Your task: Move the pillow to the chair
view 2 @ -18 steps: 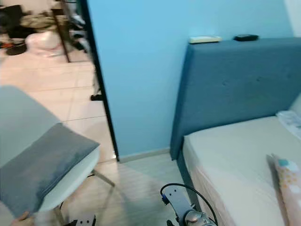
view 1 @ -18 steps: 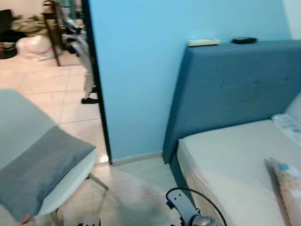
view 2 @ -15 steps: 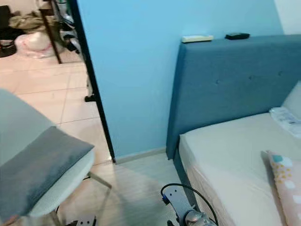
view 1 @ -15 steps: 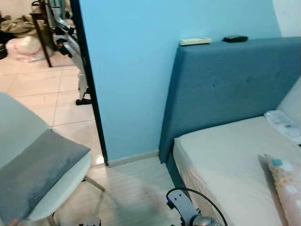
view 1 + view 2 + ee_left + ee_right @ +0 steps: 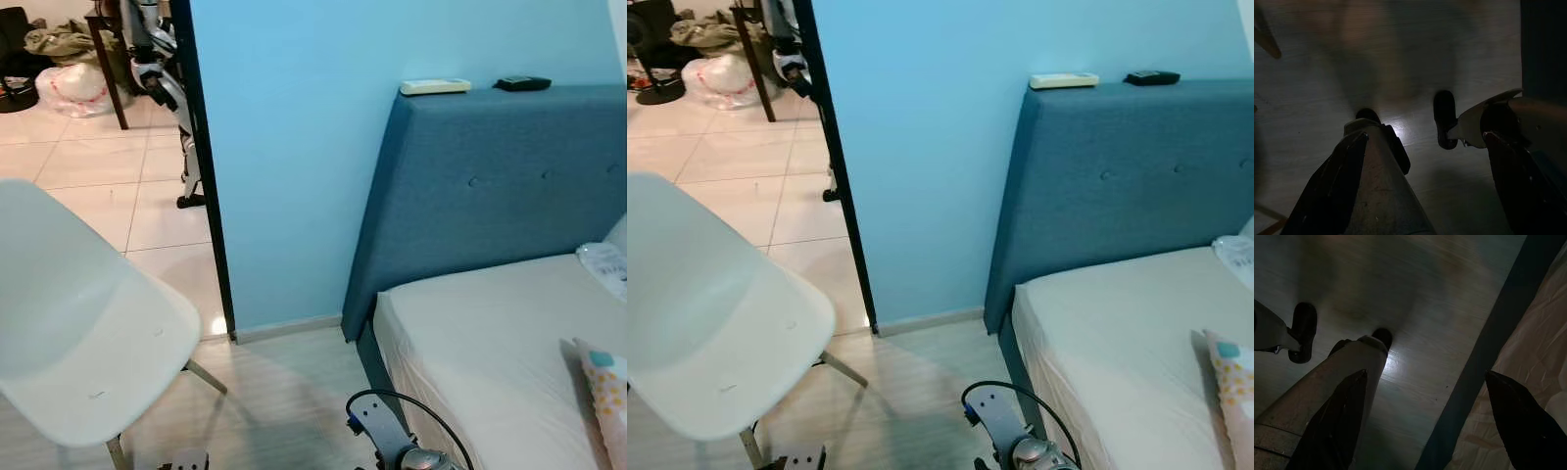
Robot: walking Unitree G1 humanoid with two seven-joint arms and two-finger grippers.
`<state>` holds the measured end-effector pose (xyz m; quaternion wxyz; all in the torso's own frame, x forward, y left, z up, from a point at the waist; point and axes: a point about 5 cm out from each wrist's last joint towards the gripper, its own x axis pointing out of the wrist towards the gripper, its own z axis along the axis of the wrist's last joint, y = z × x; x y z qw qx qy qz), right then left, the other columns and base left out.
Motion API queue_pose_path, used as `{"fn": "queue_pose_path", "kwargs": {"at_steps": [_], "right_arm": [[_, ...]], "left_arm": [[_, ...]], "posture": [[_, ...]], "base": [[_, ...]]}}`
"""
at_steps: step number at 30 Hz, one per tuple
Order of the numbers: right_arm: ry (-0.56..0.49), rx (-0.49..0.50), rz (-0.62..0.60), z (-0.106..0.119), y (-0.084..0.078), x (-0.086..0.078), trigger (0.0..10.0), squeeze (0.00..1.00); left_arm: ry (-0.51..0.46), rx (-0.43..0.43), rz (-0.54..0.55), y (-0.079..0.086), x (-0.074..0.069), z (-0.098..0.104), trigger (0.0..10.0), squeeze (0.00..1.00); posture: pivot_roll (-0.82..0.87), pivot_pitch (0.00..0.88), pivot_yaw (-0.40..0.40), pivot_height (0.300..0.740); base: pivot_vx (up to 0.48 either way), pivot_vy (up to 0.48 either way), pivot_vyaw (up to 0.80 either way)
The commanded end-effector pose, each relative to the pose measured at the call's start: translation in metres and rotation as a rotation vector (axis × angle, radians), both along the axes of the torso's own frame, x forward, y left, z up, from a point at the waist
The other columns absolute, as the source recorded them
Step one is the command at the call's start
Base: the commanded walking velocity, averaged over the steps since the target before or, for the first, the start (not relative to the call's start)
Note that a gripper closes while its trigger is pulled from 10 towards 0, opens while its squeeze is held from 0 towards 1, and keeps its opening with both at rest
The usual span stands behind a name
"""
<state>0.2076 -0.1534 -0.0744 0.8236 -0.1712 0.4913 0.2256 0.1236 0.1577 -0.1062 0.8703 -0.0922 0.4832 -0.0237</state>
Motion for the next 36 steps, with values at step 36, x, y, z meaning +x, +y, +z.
{"fn": "queue_pose_path", "kwargs": {"at_steps": [36], "right_arm": [[0.022, -0.027, 0.022, -0.0004, -0.0042, -0.001, 10.0, 0.0]], "left_arm": [[0.038, 0.003, -0.03, -0.0069, -0.0088, -0.0034, 10.0, 0.0]], "posture": [[-0.01, 0.043, -0.059, 0.709]], "base": [[0.0, 0.0, -0.55]]}}
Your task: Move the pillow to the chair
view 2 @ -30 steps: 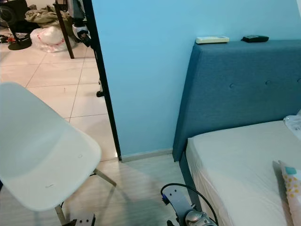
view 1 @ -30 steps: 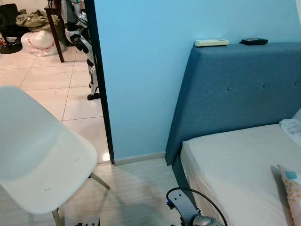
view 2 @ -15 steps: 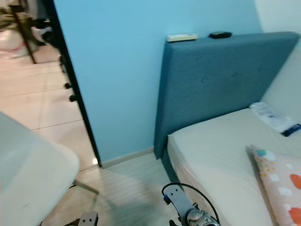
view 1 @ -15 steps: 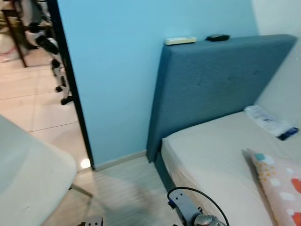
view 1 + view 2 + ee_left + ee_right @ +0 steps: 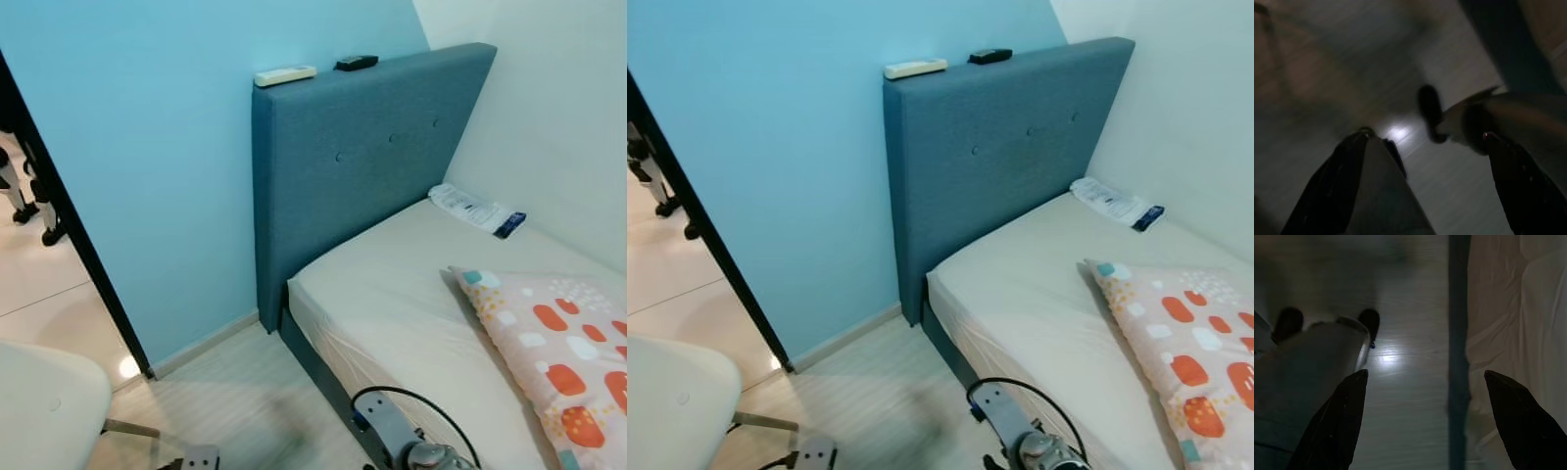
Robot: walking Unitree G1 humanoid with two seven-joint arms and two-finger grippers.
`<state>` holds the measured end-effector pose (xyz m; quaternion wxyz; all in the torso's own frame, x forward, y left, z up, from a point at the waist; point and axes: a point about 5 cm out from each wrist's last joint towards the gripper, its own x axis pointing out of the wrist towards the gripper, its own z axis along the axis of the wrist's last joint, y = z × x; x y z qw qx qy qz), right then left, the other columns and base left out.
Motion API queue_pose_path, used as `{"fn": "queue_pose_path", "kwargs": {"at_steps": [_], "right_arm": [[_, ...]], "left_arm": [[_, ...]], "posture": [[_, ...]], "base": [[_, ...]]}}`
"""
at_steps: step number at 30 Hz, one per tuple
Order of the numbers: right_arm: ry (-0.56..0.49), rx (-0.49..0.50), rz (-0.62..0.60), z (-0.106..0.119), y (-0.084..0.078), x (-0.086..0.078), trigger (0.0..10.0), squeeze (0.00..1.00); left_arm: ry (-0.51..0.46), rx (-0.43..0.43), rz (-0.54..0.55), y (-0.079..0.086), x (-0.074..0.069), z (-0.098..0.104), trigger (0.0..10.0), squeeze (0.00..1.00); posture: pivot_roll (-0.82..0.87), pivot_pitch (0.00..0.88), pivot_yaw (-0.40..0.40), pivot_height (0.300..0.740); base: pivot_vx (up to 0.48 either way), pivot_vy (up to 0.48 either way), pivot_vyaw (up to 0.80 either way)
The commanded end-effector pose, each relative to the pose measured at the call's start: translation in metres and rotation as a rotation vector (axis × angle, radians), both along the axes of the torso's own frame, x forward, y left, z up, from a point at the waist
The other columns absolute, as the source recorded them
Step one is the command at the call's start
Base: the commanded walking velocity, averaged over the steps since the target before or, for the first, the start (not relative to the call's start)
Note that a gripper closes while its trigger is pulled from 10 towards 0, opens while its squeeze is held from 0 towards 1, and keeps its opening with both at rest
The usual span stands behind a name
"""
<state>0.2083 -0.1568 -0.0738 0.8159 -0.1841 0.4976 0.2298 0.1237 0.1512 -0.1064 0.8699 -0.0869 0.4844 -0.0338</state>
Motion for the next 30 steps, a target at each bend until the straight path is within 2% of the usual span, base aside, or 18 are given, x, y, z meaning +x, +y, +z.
{"fn": "queue_pose_path", "kwargs": {"at_steps": [1, 18, 30], "right_arm": [[0.009, -0.004, 0.001, -0.0009, -0.0008, -0.0017, 10.0, 0.0], [0.015, -0.013, 0.006, -0.0016, -0.0034, -0.0032, 10.0, 0.0], [0.017, -0.015, 0.008, -0.002, -0.0039, -0.004, 10.0, 0.0]], "left_arm": [[0.038, 0.003, -0.007, -0.0003, -0.0089, -0.0032, 10.0, 0.0], [0.011, -0.006, 0.002, -0.0035, -0.0031, -0.0012, 10.0, 0.0], [0.015, -0.003, 0.0, -0.004, -0.0041, -0.0016, 10.0, 0.0]], "posture": [[-0.01, 0.043, -0.059, 0.709], [-0.02, 0.056, -0.072, 0.709], [-0.02, 0.053, -0.071, 0.709]], "base": [[0.0, 0.0, -0.66], [0.0, 0.0, -0.66], [0.0, 0.0, -0.66]]}}
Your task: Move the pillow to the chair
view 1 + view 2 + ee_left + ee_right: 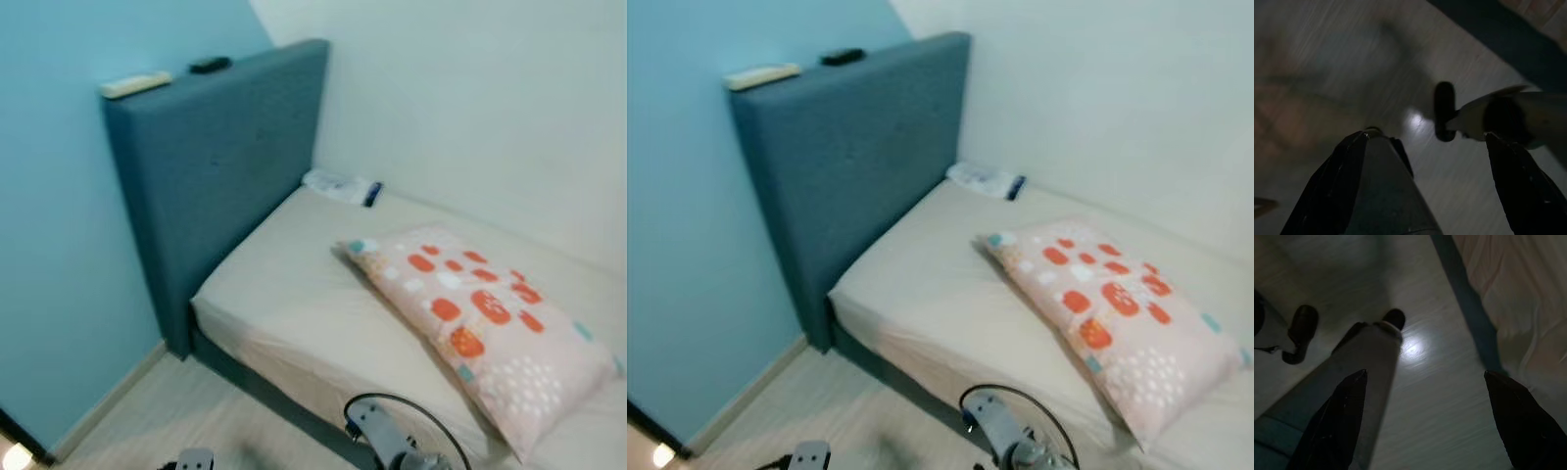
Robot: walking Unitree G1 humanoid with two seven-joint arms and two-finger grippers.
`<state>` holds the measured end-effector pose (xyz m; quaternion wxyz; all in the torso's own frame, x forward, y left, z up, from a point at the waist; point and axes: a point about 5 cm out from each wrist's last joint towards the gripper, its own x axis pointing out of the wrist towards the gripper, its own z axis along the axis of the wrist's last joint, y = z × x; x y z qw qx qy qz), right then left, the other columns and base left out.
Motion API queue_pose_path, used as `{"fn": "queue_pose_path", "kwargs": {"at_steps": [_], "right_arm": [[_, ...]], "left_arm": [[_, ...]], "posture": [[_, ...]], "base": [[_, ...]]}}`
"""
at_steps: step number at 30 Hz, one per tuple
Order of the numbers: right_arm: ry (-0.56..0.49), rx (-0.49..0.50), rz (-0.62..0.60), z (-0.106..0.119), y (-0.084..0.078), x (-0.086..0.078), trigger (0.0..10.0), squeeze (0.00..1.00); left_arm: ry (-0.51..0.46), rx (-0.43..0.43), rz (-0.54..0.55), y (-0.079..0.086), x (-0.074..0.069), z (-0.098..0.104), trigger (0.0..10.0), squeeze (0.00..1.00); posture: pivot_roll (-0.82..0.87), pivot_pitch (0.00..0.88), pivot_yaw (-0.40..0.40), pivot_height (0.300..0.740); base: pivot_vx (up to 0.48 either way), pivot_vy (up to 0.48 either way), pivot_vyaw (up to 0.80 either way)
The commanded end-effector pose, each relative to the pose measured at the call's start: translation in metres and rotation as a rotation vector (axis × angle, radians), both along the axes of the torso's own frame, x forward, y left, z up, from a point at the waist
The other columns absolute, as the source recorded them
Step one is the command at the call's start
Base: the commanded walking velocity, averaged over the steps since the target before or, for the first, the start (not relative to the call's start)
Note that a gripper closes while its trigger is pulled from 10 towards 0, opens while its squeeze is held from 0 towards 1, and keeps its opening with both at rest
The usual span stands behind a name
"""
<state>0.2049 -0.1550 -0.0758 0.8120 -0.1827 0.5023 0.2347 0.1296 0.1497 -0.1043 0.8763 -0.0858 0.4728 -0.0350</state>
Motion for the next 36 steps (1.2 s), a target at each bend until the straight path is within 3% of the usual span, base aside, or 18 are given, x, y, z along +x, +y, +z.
{"fn": "queue_pose_path", "kwargs": {"at_steps": [1, 13, 16, 17, 21, 28, 32, 36], "right_arm": [[0.005, -0.019, 0.006, 0.0, -0.005, -0.001, 10.0, 0.0], [0.006, -0.018, 0.009, 0.0, -0.005, -0.001, 10.0, 0.0], [-0.018, -0.014, 0.004, 0.001, -0.004, 0.002, 10.0, 0.0], [-0.039, -0.012, 0.007, 0.003, -0.003, 0.005, 10.0, 0.0], [-0.059, -0.005, -0.009, 0.004, -0.003, 0.007, 10.0, 0.0], [-0.118, 0.096, -0.118, 0.013, 0.005, 0.022, 10.0, 0.0], [-0.125, 0.109, -0.112, 0.014, 0.009, 0.024, 10.0, 0.0], [-0.113, 0.095, -0.018, 0.012, 0.021, 0.02, 10.0, 0.0]], "left_arm": [[0.042, -0.003, 0.001, -0.002, -0.01, -0.004, 10.0, 0.0], [0.035, 0.005, -0.011, -0.002, -0.008, -0.003, 10.0, 0.0], [-0.006, 0.079, -0.017, 0.005, 0.0, 0.0, 10.0, 0.0], [-0.052, 0.127, 0.004, 0.012, 0.013, 0.005, 10.0, 0.0], [-0.105, 0.144, 0.014, 0.014, 0.026, 0.011, 10.0, 0.0], [-0.285, 0.186, -0.162, -0.008, 0.067, 0.032, 10.0, 0.0], [-0.307, 0.185, -0.185, -0.011, 0.071, 0.034, 10.0, 0.0], [-0.327, 0.177, -0.249, -0.023, 0.075, 0.037, 10.0, 0.0]], "posture": [[-0.01, 0.056, -0.07, 0.709], [-0.01, 0.049, -0.068, 0.709], [-0.01, 0.04, -0.068, 0.709], [0.0, 0.045, -0.073, 0.709], [0.0, 0.046, -0.082, 0.709], [0.0, 0.06, -0.077, 0.709], [0.0, 0.061, -0.067, 0.709], [-0.01, 0.059, -0.047, 0.709]], "base": [[0.0, 0.0, -0.66], [0.0, 0.0, -0.66], [0.0, 0.0, -0.66], [0.0, 0.0, -0.66], [0.0, 0.0, -0.66], [0.0, 0.0, -0.67], [0.0, 0.0, -0.67], [0.0, 0.0, -0.67]]}}
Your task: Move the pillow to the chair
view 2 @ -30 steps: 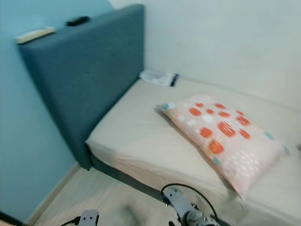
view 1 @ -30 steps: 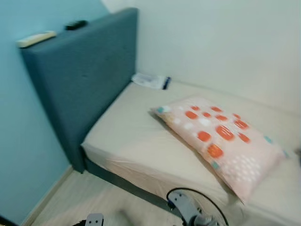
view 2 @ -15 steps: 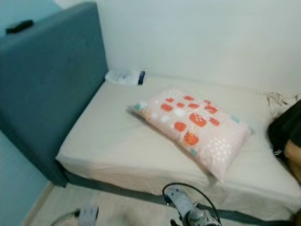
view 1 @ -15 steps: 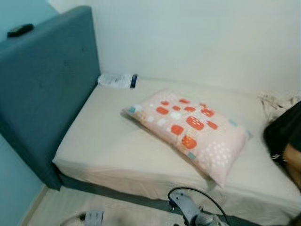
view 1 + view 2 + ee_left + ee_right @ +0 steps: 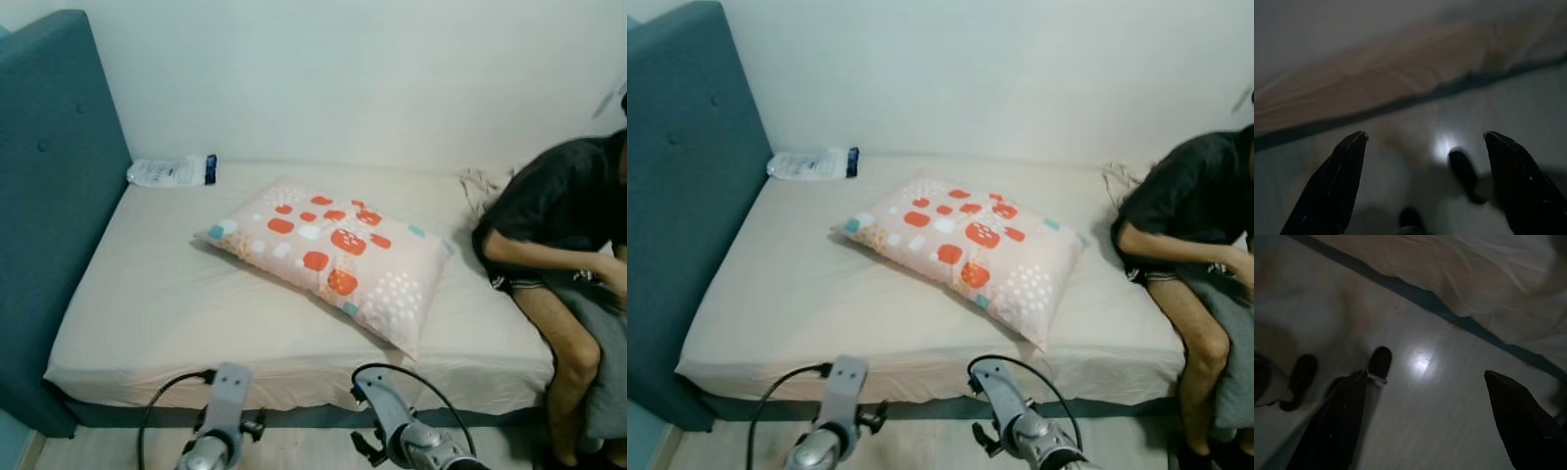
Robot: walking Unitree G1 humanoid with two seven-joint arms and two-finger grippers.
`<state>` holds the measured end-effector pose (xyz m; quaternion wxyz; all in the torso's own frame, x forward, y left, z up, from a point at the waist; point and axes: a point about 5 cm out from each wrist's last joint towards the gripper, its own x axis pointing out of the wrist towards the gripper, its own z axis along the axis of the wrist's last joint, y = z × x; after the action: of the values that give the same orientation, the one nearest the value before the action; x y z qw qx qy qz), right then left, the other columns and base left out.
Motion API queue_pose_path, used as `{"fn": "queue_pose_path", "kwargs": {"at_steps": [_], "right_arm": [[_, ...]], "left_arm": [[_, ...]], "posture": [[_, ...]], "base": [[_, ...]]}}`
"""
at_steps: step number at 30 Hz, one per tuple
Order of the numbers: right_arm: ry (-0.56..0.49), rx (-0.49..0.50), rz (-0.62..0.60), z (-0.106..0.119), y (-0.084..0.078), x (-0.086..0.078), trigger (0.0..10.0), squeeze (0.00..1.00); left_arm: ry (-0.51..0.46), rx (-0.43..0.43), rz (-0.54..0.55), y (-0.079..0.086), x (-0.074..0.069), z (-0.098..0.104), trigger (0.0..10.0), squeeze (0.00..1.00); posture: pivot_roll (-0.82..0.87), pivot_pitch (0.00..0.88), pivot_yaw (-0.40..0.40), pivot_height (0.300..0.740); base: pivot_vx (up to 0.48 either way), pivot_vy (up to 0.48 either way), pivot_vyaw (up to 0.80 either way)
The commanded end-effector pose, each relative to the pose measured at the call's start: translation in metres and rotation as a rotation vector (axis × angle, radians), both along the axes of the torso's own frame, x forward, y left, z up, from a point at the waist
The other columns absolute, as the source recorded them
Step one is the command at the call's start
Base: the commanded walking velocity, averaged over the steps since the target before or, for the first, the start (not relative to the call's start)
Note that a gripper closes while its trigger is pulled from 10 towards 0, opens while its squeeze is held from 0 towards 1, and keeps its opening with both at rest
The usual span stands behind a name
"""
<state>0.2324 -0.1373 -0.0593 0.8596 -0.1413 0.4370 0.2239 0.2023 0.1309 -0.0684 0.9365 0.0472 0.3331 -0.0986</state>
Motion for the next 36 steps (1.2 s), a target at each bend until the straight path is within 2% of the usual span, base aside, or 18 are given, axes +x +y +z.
{"fn": "queue_pose_path", "kwargs": {"at_steps": [1, 5, 9, 15, 17, 25, 36], "right_arm": [[0.024, -0.011, 0.04, -0.004, 0.003, -0.007, 10.0, 0.0], [0.021, -0.006, 0.04, -0.004, 0.005, -0.007, 10.0, 0.0], [0.01, 0.011, 0.043, -0.003, 0.008, -0.006, 10.0, 0.0], [0.0, 0.011, 0.066, -0.003, 0.011, -0.005, 10.0, 0.0], [-0.004, 0.008, 0.084, -0.002, 0.014, -0.005, 10.0, 0.0], [-0.003, -0.002, 0.108, -0.003, 0.015, -0.006, 10.0, 0.0], [0.004, -0.013, 0.103, -0.004, 0.013, -0.008, 10.0, 0.0]], "left_arm": [[0.0, 0.008, -0.037, -0.004, 0.002, 0.001, 10.0, 0.0], [0.006, 0.008, -0.044, -0.005, 0.002, 0.0, 10.0, 0.0], [0.026, 0.023, -0.046, -0.004, -0.005, -0.003, 10.0, 0.0], [0.027, 0.047, -0.032, 0.001, -0.004, -0.004, 10.0, 0.0], [0.026, 0.049, 0.0, 0.005, -0.001, -0.002, 10.0, 0.0], [0.021, 0.06, 0.008, 0.006, 0.001, -0.001, 10.0, 0.0], [0.032, 0.061, 0.021, 0.006, -0.002, -0.003, 10.0, 0.0]], "posture": [[-0.01, 0.059, -0.047, 0.709], [-0.01, 0.06, -0.041, 0.709], [-0.01, 0.057, -0.033, 0.709], [-0.01, 0.047, -0.038, 0.709], [0.0, 0.044, -0.046, 0.709], [0.0, 0.043, -0.051, 0.709], [0.0, 0.037, -0.054, 0.709]], "base": [[0.0, 0.0, -0.68], [0.0, 0.0, -0.68], [0.0, 0.0, 0.0], [0.0, 0.0, 0.0], [0.0, -0.36, 0.0], [0.0, -0.432, 0.0], [0.0, 0.0, 0.0]]}}
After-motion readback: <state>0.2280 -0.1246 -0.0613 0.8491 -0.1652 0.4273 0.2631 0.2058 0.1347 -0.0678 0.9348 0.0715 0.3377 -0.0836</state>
